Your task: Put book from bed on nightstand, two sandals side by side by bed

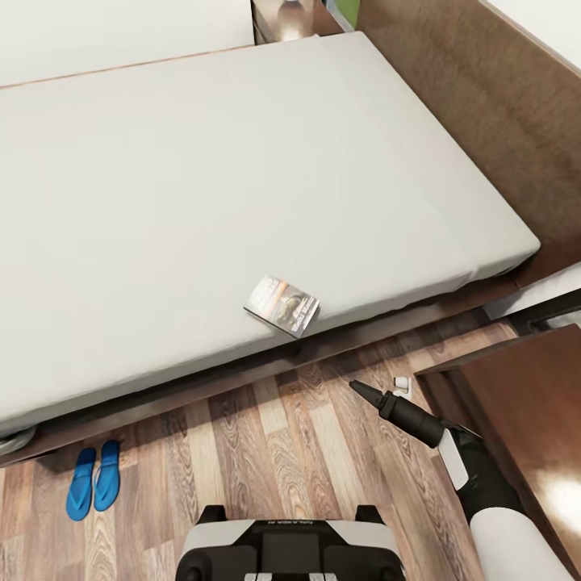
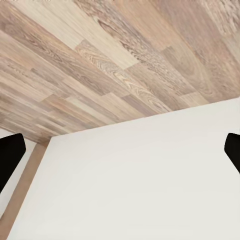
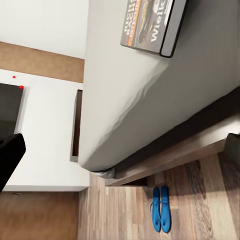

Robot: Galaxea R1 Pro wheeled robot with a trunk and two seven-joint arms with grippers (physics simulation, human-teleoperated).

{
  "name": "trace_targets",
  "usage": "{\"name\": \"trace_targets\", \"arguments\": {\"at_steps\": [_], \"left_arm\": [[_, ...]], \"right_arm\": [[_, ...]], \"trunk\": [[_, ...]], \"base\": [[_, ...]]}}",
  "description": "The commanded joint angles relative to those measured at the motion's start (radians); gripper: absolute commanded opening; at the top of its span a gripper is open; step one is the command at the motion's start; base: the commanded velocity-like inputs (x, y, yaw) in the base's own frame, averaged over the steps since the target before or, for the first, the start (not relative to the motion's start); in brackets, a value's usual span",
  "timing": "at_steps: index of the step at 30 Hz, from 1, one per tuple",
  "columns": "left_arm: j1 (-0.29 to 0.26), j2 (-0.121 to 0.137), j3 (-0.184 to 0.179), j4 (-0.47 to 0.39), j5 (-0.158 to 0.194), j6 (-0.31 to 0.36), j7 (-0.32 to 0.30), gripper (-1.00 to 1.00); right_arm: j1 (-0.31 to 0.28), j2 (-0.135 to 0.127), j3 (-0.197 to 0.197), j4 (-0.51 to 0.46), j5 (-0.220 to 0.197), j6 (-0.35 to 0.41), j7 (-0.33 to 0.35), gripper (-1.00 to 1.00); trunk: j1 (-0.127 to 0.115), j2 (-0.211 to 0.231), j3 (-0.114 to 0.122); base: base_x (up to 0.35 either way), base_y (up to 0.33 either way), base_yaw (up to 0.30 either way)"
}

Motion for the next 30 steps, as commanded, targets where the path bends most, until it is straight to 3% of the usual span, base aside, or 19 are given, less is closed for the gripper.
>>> {"name": "trace_targets", "arguments": {"at_steps": [1, 30], "left_arm": [[0.0, 0.0, -0.009, -0.001, 0.009, 0.003, 0.003, 1.0], [0.0, 0.0, -0.009, -0.001, 0.008, 0.003, 0.003, 1.0]], "right_arm": [[0.0, -0.001, -0.001, 0.0, -0.004, 0.01, 0.003, 1.0], [0.0, -0.001, 0.0, -0.001, -0.004, 0.014, 0.007, 1.0]], "trunk": [[0.004, -0.008, -0.004], [0.115, -0.211, -0.094]], "base": [[0.0, 0.0, 0.0], [0.0, 0.0, 0.0]]}}
